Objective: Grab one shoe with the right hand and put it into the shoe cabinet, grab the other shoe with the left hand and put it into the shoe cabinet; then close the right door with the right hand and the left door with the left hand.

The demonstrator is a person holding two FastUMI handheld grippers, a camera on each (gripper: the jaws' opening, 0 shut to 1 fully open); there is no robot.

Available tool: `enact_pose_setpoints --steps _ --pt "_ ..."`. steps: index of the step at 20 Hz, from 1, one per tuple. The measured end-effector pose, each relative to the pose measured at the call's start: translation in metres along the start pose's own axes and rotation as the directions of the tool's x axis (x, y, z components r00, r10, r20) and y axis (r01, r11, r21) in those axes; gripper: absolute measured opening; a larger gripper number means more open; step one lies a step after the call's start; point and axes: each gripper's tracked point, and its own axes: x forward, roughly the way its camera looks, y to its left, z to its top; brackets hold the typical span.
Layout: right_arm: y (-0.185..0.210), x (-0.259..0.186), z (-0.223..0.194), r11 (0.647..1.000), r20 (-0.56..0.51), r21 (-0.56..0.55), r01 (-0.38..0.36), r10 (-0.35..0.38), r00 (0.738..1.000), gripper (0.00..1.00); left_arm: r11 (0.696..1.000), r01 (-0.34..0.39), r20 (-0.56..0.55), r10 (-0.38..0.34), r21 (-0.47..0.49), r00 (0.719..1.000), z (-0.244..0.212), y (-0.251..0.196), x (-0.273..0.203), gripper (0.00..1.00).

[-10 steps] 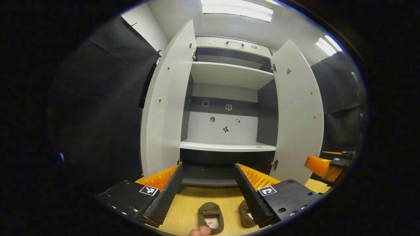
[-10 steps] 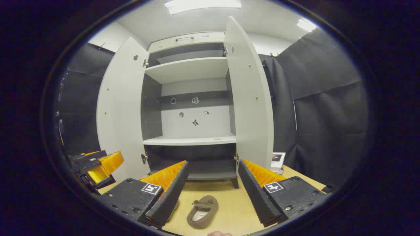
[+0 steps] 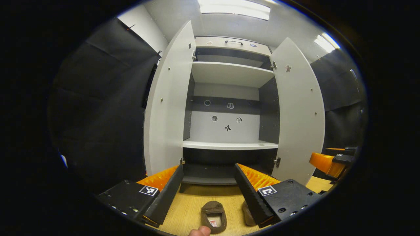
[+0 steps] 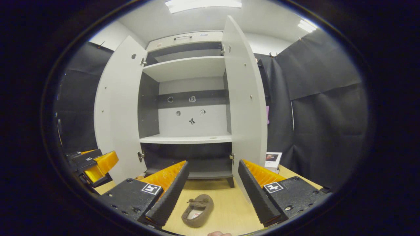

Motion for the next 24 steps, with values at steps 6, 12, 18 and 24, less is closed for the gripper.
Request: enact_pose_setpoints --steps 6,12,18,24 --pt "0.008 0.002 -0.005 1.0 -0.013 0.016 -0.016 0.016 1.0 0.98 1.0 -0.007 0.001 0.007 0.005 1.0 0.001 0.003 0.002 0.94" --pt "0.009 0.005 -0.005 1.0 -0.014 0.011 -0.02 0.02 1.0 0.94 1.0 -0.022 0.0 0.022 0.003 1.0 0.001 0.009 0.003 0.94" --pt "0.018 0.012 -0.01 0.999 -0.026 -0.012 -0.04 0.04 0.999 0.98 1.0 -0.028 0.011 0.028 0.01 1.0 0.006 0.013 0.002 0.94" --pt "0.047 0.031 -0.048 0.989 -0.159 -0.065 -0.135 0.123 0.98 0.99 0.999 -0.032 0.003 0.032 0.008 0.999 0.004 0.015 0.0 0.94"
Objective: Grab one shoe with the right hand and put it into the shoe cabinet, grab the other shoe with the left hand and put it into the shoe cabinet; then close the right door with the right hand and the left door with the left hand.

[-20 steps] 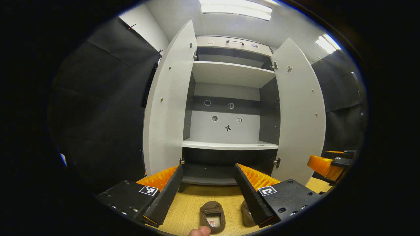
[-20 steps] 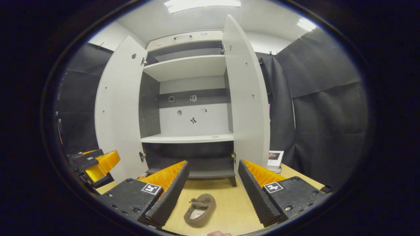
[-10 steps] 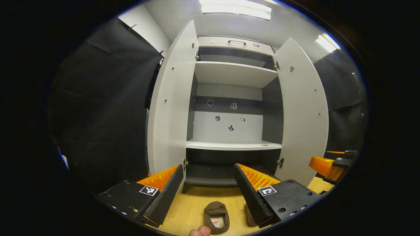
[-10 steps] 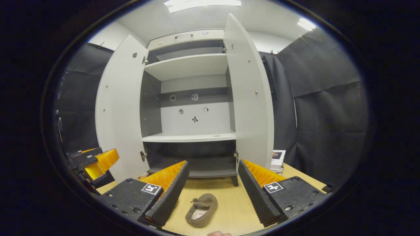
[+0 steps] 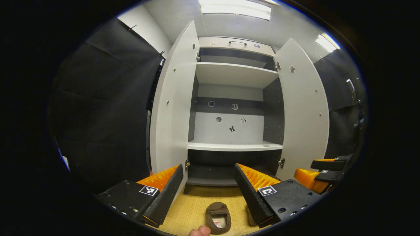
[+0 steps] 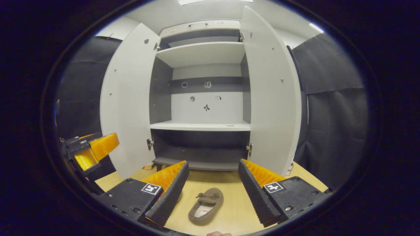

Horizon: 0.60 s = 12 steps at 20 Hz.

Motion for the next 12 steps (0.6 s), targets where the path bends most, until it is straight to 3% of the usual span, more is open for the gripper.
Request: enact_pose_setpoints --steps 2,4,5,6,8,10,12 --pt "0.019 0.013 -0.036 0.997 -0.137 -0.013 -0.073 0.071 0.988 0.98 1.0 -0.003 0.005 0.003 -0.001 1.0 0.0 0.001 -0.003 0.94" --pt "0.034 0.021 -0.081 0.992 -0.273 0.021 -0.128 0.128 0.954 0.95 1.0 -0.01 0.005 0.01 0.002 1.0 0.0 0.004 -0.005 0.94" --pt "0.04 0.025 -0.101 0.989 -0.326 0.039 -0.142 0.147 0.934 0.95 1.0 -0.017 0.006 0.017 0.004 1.0 0.001 0.007 -0.004 0.99" --pt "0.044 0.029 -0.12 0.987 -0.371 0.049 -0.154 0.161 0.914 0.99 1.0 -0.022 0.01 0.022 0.005 1.0 0.002 0.009 -0.006 0.94" --pt "0.045 0.04 -0.156 0.984 -0.458 0.047 -0.17 0.172 0.872 0.95 1.0 -0.029 0.012 0.029 0.004 0.999 0.001 0.013 -0.009 0.94" --pt "0.046 0.049 -0.184 0.982 -0.518 0.046 -0.182 0.179 0.836 0.99 0.999 -0.039 0.0 0.039 0.005 0.999 -0.003 0.016 -0.011 0.89" --pt "0.048 0.059 -0.207 0.982 -0.568 0.042 -0.185 0.176 0.804 0.96 0.999 -0.05 -0.006 0.05 0.004 0.999 -0.005 0.021 -0.012 0.94"
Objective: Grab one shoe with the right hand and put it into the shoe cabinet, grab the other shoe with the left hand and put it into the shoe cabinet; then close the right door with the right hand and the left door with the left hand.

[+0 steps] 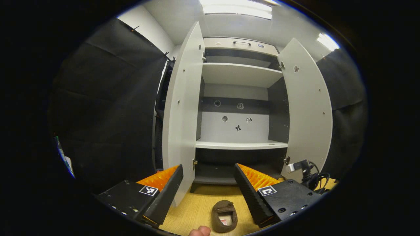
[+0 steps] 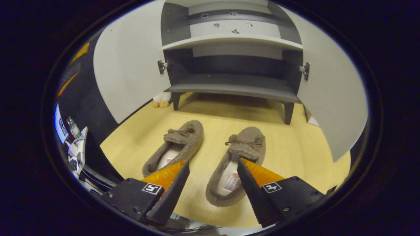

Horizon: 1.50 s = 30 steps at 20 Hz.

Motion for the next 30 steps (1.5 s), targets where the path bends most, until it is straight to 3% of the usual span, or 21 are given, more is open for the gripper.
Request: enact_pose_setpoints --steps 8,11,12,14,16,17,20,22,25,28,30 --pt "-0.015 0.071 0.003 0.996 -0.064 -0.012 0.091 -0.092 0.994 0.69 1.0 -0.023 -0.013 0.023 -0.001 1.0 -0.004 0.009 -0.003 0.94" --pt "-0.028 0.088 0.007 0.985 -0.033 -0.033 0.171 -0.172 0.985 0.61 0.999 -0.032 -0.018 0.032 0.001 0.999 -0.004 0.011 -0.001 0.94" --pt "-0.034 0.089 0.007 0.979 -0.023 -0.036 0.202 -0.202 0.979 0.54 0.999 -0.033 -0.018 0.033 0.001 0.999 -0.004 0.011 -0.001 0.94" --pt "-0.041 0.089 0.01 0.975 0.004 -0.009 0.224 -0.223 0.975 0.24 0.999 -0.035 -0.018 0.035 0.004 0.999 -0.005 0.01 -0.002 0.94" --pt "-0.041 0.086 0.01 0.98 0.036 0.026 0.196 -0.197 0.98 0.08 0.999 -0.033 -0.017 0.033 0.006 0.999 -0.004 0.01 -0.002 0.94" --pt "-0.042 0.083 0.012 0.983 0.054 0.026 0.18 -0.181 0.982 0.05 1.0 -0.031 -0.018 0.031 0.007 0.999 -0.005 0.008 -0.003 0.94" --pt "-0.04 0.061 0.028 0.988 0.14 0.006 0.152 -0.151 0.978 0.04 1.0 -0.019 -0.015 0.019 0.011 1.0 -0.003 0.005 0.0 0.94" --pt "-0.038 0.034 0.051 0.987 0.226 -0.029 0.158 -0.147 0.963 0.04 1.0 -0.012 -0.004 0.012 0.011 1.0 -0.002 0.003 -0.002 0.94" --pt "-0.025 -0.025 0.109 0.988 0.368 -0.065 0.139 -0.106 0.924 0.04 1.0 0.003 -0.008 -0.003 0.004 1.0 -0.004 -0.003 0.0 0.94" --pt "-0.013 -0.086 0.193 0.988 0.521 -0.09 0.128 -0.062 0.852 0.04 1.0 0.012 -0.015 -0.012 0.02 1.0 -0.005 -0.009 0.001 0.95" --pt "-0.013 -0.11 0.246 0.984 0.553 -0.112 0.135 -0.051 0.832 0.04 0.999 0.011 -0.01 -0.011 0.032 1.0 -0.006 -0.009 0.002 0.94"
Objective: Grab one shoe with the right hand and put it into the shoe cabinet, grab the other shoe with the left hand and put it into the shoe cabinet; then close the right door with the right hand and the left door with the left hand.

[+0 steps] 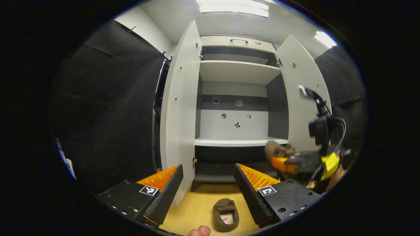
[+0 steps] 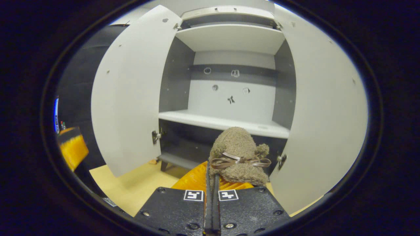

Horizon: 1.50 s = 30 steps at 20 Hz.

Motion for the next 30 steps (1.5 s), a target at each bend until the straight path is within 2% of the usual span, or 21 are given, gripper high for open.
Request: enact_pose_setpoints --steps 2,3,5,7,10,13,15,16,17,25,26,27,28,29,30 --pt "-0.013 0.029 0.055 1.0 0.037 -0.008 0.012 -0.012 0.999 0.04 1.0 0.016 -0.008 -0.016 0.005 1.0 -0.004 -0.006 0.002 0.94" --pt "-0.024 0.047 0.077 0.999 0.048 -0.033 0.041 -0.04 0.998 0.04 1.0 0.022 -0.011 -0.022 0.009 1.0 -0.005 -0.008 0.003 0.94" --pt "-0.041 0.091 0.108 0.992 0.041 -0.085 0.095 -0.092 0.995 0.04 1.0 0.025 -0.011 -0.025 0.017 1.0 -0.003 -0.01 0.006 0.94" --pt "-0.051 0.136 0.119 0.991 -0.02 -0.072 0.116 -0.117 0.993 0.04 1.0 0.019 -0.013 -0.018 0.019 1.0 -0.003 -0.012 0.005 0.94" --pt "-0.068 0.198 0.113 0.988 -0.137 -0.06 0.145 -0.152 0.979 0.04 1.0 0.002 -0.008 -0.001 0.025 1.0 -0.002 -0.011 0.007 0.94" --pt "-0.083 0.236 0.097 0.975 -0.246 -0.117 0.189 -0.213 0.946 0.04 1.0 -0.012 -0.016 0.012 0.023 1.0 -0.004 -0.006 0.008 0.95" --pt "-0.087 0.247 0.084 0.969 -0.316 -0.126 0.212 -0.242 0.918 0.04 0.999 -0.037 -0.016 0.038 0.032 0.999 -0.004 0.002 0.009 0.95" --pt "-0.088 0.252 0.08 0.968 -0.34 -0.129 0.214 -0.246 0.908 0.04 0.998 -0.043 -0.017 0.044 0.036 0.999 -0.005 0.003 0.009 0.99" --pt "-0.087 0.254 0.077 0.969 -0.357 -0.132 0.209 -0.243 0.902 0.04 0.998 -0.047 -0.017 0.048 0.039 0.999 -0.004 0.005 0.009 0.94" --pt "-0.084 0.26 0.07 0.969 -0.404 -0.141 0.201 -0.242 0.882 0.09 0.997 -0.066 -0.011 0.067 0.044 0.998 -0.003 0.011 0.005 0.95" --pt "-0.085 0.26 0.069 0.97 -0.404 -0.136 0.204 -0.242 0.882 0.16 0.997 -0.065 -0.01 0.065 0.042 0.998 -0.003 0.011 0.005 0.95" --pt "-0.084 0.258 0.07 0.971 -0.4 -0.125 0.203 -0.237 0.885 0.14 0.997 -0.06 -0.01 0.06 0.039 0.998 -0.002 0.01 0.004 0.95" --pt "-0.083 0.258 0.071 0.974 -0.4 -0.113 0.194 -0.223 0.889 0.28 0.998 -0.057 -0.01 0.057 0.035 0.998 -0.001 0.009 0.005 0.99" --pt "-0.08 0.254 0.072 0.977 -0.402 -0.103 0.185 -0.211 0.891 0.44 0.998 -0.054 -0.009 0.054 0.033 0.998 -0.001 0.009 0.005 0.95" --pt "-0.077 0.247 0.075 0.98 -0.403 -0.092 0.174 -0.197 0.894 0.56 0.998 -0.051 -0.007 0.051 0.032 0.999 -0.001 0.008 0.004 0.95"
